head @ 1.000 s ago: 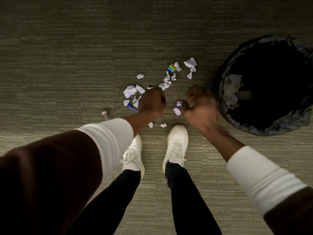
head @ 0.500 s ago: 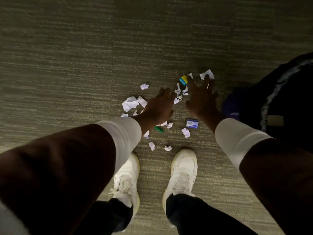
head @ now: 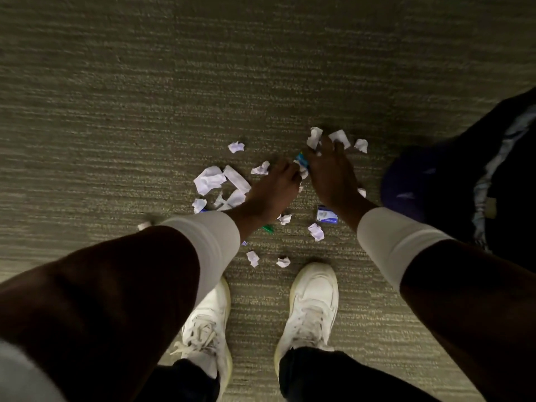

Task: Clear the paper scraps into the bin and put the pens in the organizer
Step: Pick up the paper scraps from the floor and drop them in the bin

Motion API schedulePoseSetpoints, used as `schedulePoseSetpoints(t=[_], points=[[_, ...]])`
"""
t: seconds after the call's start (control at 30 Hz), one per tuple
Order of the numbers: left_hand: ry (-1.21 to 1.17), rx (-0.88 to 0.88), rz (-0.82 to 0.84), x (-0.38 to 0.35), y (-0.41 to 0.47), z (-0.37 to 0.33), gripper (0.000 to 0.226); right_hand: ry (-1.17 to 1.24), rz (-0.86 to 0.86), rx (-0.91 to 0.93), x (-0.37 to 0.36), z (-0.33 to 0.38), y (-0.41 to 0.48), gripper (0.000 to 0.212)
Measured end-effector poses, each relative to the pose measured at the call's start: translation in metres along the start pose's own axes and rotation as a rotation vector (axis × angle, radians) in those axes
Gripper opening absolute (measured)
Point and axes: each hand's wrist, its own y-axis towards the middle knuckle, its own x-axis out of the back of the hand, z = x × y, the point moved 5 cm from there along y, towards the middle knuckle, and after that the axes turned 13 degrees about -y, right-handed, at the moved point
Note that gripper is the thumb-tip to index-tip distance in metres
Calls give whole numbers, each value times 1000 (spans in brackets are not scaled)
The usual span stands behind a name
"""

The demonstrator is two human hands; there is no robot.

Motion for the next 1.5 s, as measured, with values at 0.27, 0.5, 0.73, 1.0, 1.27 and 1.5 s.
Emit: schedulePoseSetpoints(t=[0.27, 0.5, 0.73, 1.0, 1.27, 1.5], points=[[-252, 169, -20, 26, -30, 7, 37, 68, 29, -31, 3, 10, -35, 36], [-468, 306, -123, 87, -80, -24, 15, 252, 11, -83, 47, -1, -111, 21], [-650, 451, -192, 162, -100, -86, 16, 568, -166, -310, 143, -30, -187, 21], [-773, 384, -348, 267, -85, -172, 13, 586, -369, -571, 234, -93, -260, 20], [-838, 308, -227, 284, -33, -250, 40, 567, -323, -841, 208, -182, -304, 28], [-887, 276, -144, 262, -28, -279, 61, 684, -211, -884, 182, -203, -312, 42]])
